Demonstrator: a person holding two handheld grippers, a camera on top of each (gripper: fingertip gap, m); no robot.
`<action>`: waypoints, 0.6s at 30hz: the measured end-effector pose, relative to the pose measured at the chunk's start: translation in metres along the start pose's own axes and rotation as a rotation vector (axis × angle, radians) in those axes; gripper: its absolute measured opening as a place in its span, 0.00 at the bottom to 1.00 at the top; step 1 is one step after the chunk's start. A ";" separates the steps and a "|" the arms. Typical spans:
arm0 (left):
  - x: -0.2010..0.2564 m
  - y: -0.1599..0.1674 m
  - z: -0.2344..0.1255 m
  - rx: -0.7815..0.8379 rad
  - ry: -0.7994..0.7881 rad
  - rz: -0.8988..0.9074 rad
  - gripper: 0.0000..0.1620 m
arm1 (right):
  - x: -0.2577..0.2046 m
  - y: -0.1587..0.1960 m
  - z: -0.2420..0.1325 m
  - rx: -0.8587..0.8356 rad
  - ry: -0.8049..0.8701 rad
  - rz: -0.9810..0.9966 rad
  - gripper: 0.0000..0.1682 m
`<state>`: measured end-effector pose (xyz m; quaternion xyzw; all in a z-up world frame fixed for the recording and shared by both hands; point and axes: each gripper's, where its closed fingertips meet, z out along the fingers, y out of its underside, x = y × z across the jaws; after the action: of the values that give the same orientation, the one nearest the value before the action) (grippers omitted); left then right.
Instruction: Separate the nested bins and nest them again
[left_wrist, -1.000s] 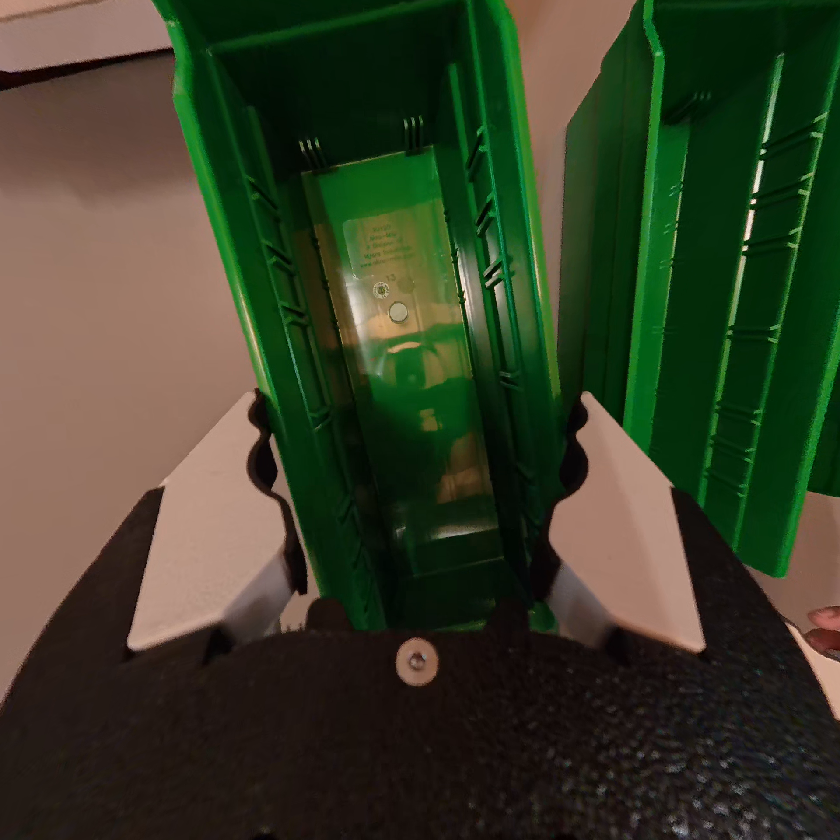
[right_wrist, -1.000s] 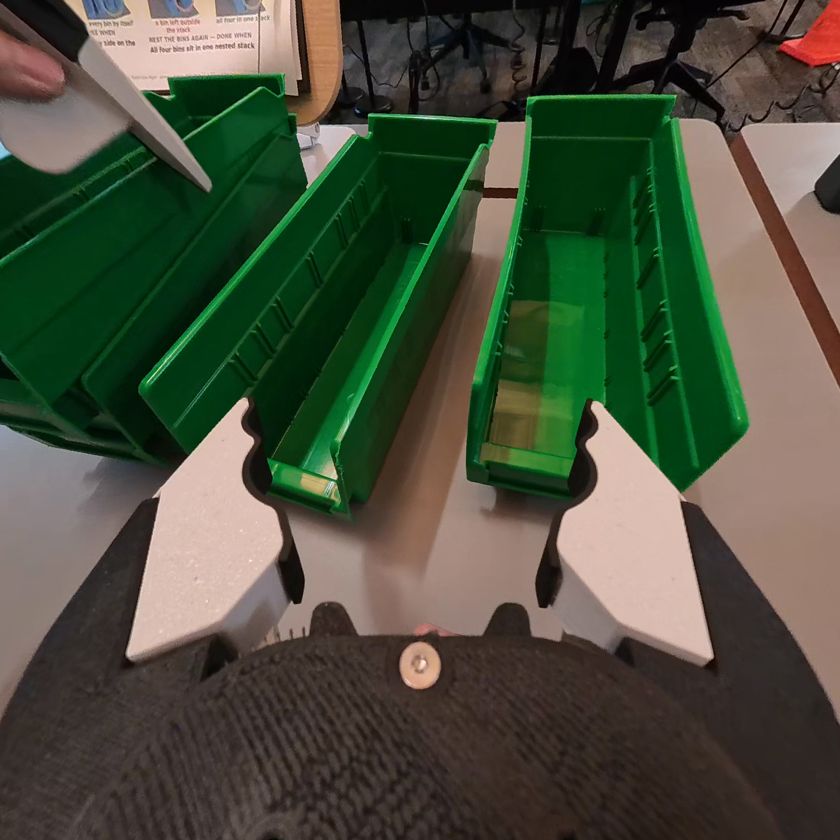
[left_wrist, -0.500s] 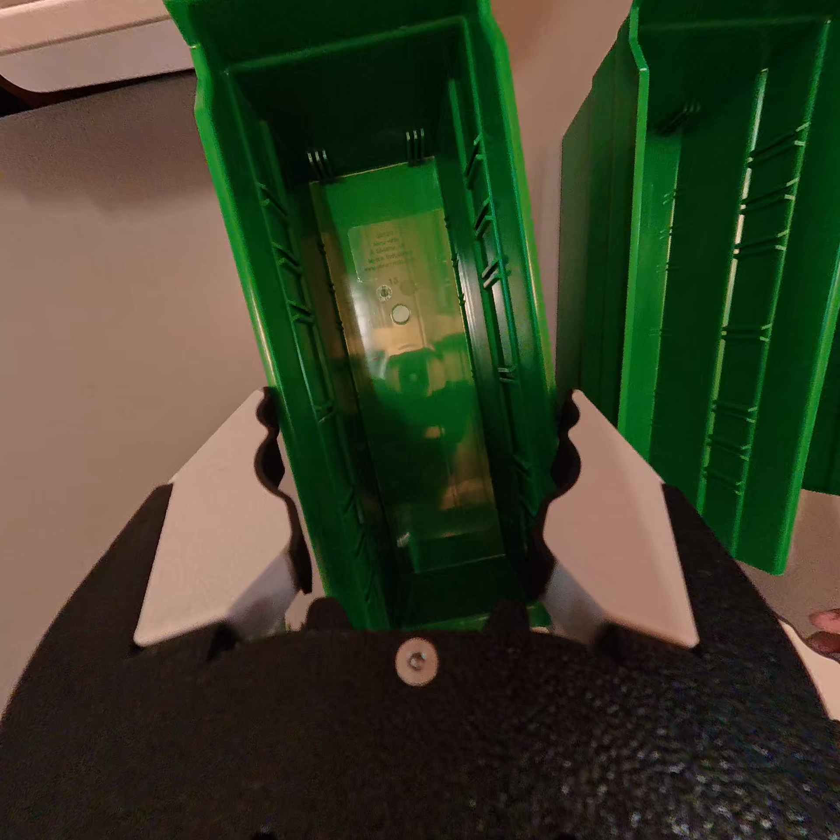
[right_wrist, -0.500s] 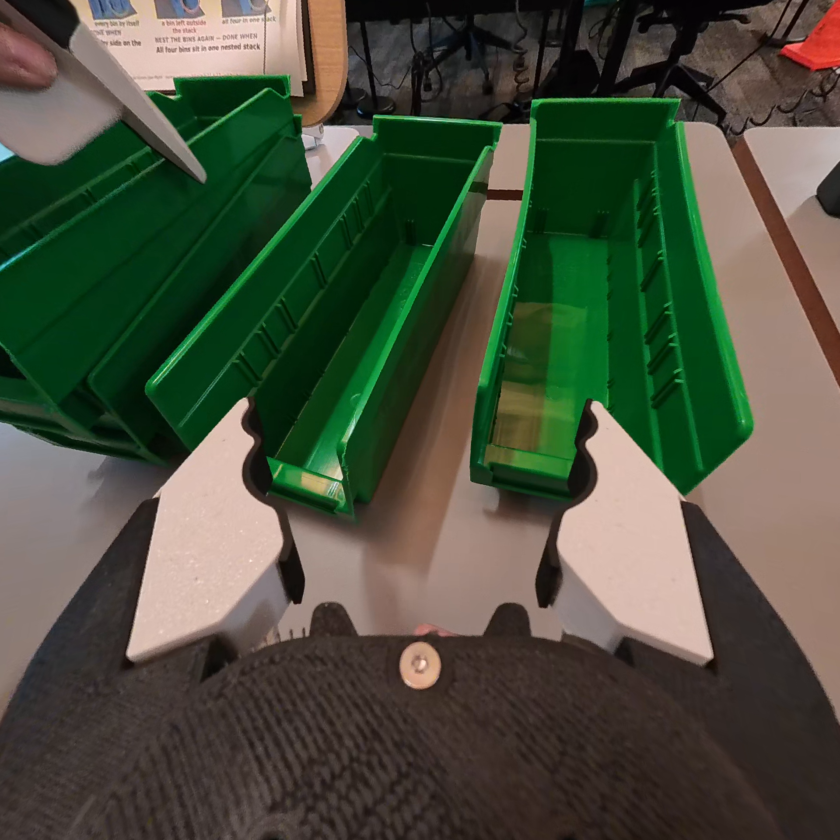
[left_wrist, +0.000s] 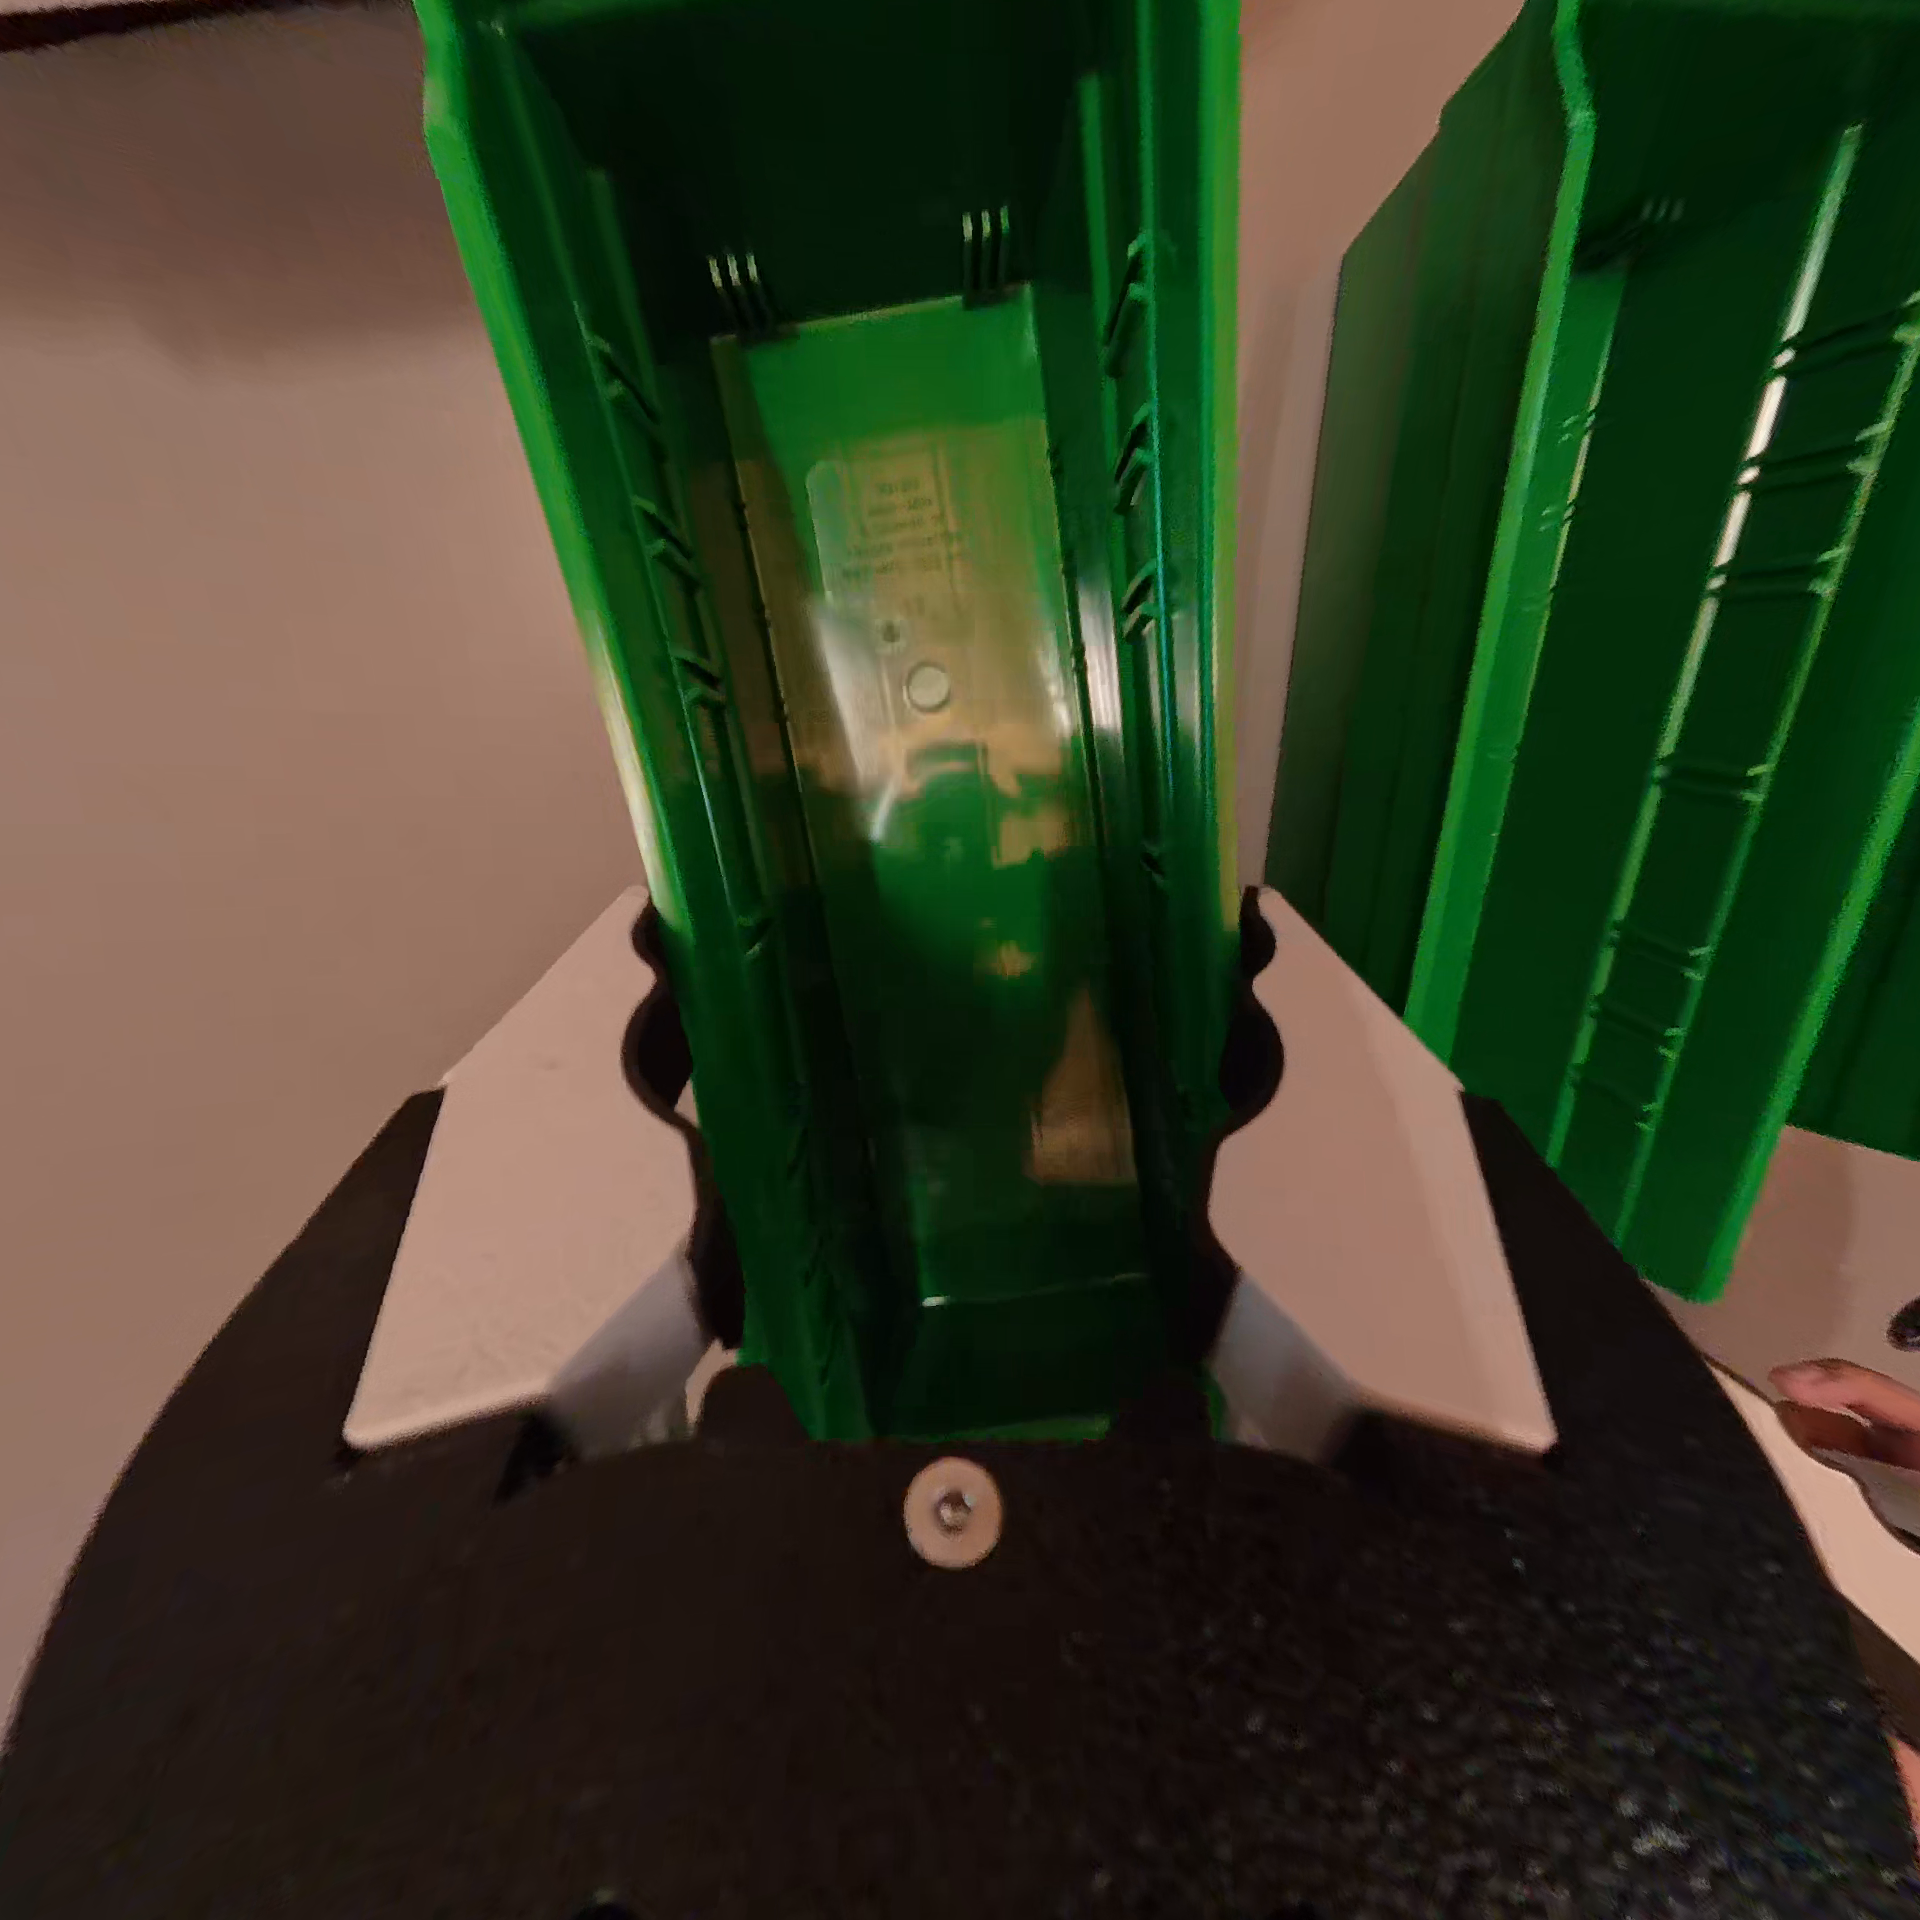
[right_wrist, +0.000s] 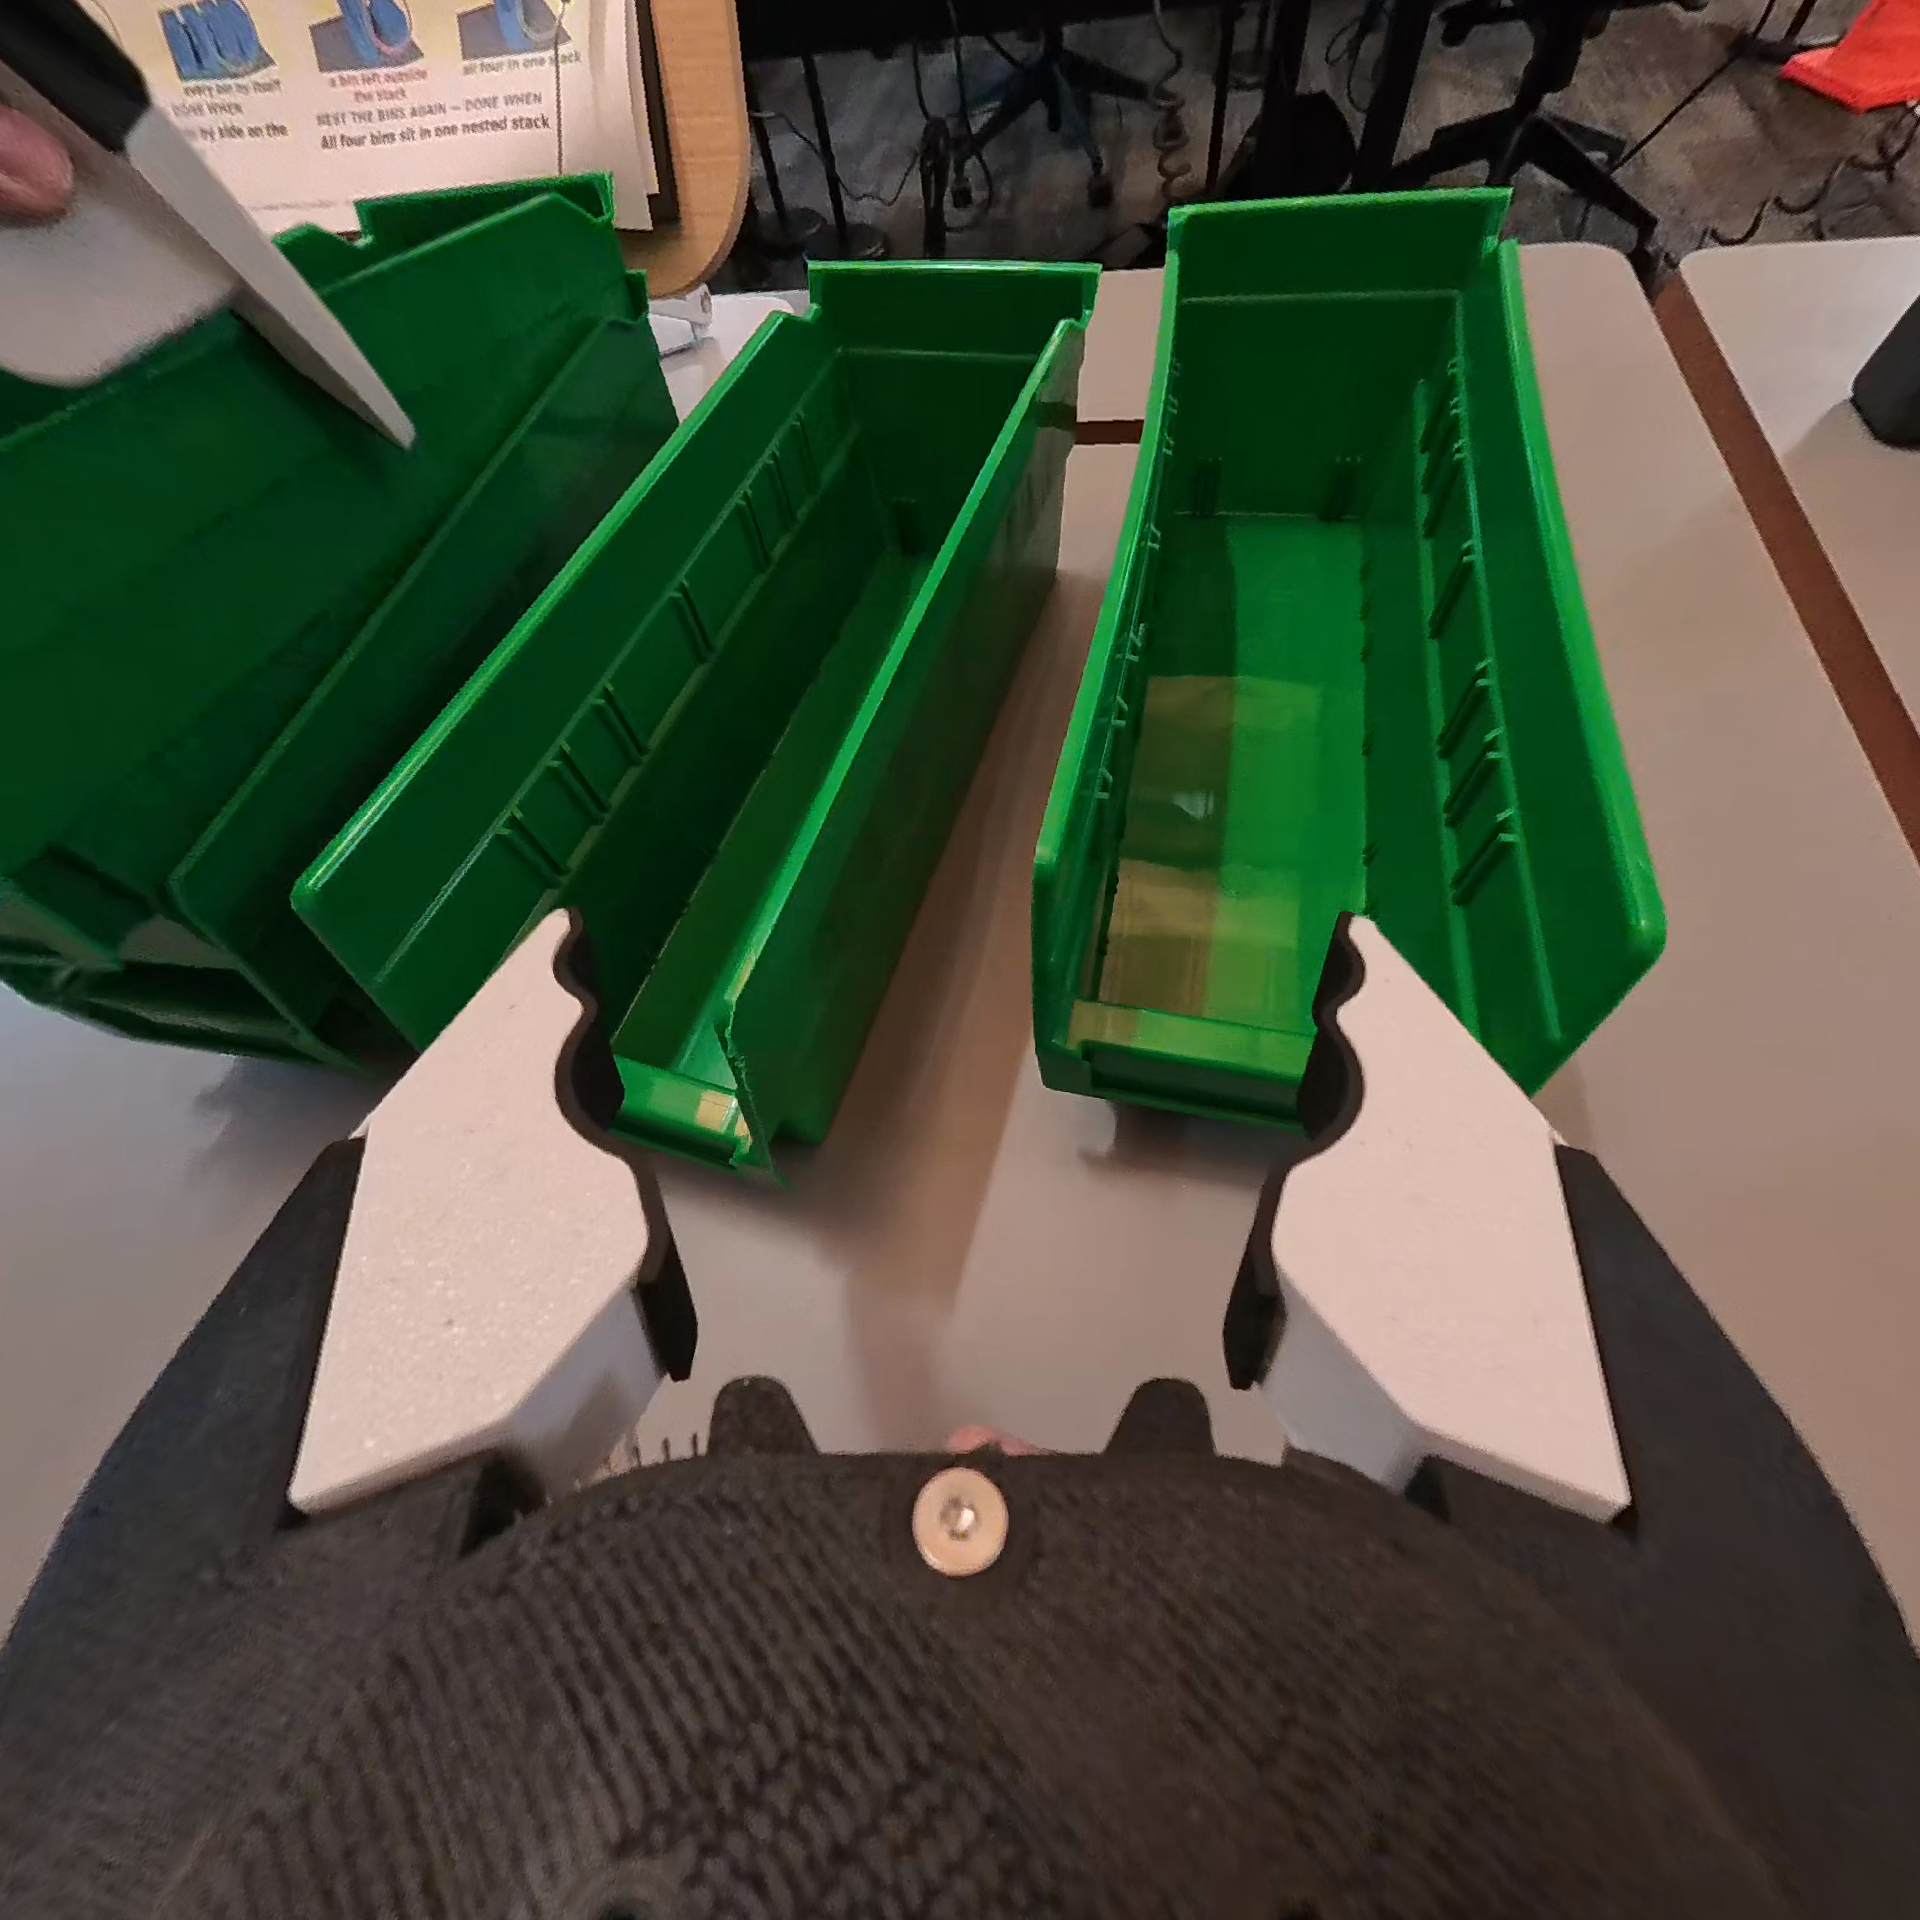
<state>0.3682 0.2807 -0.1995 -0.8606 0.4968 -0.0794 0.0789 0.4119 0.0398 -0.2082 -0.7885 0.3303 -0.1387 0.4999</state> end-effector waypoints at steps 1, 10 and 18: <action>0.001 -0.003 -0.003 0.018 0.007 -0.005 0.64 | 0.000 -0.001 0.000 0.003 0.001 -0.001 0.79; 0.006 -0.015 -0.013 0.142 -0.001 0.018 0.64 | -0.005 0.000 0.001 0.000 -0.005 -0.015 0.79; 0.004 -0.005 0.008 0.118 -0.011 0.035 0.66 | -0.004 0.002 0.002 -0.009 0.001 -0.015 0.79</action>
<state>0.3763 0.2802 -0.2060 -0.8461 0.5057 -0.1027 0.1336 0.4098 0.0434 -0.2104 -0.7931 0.3254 -0.1414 0.4951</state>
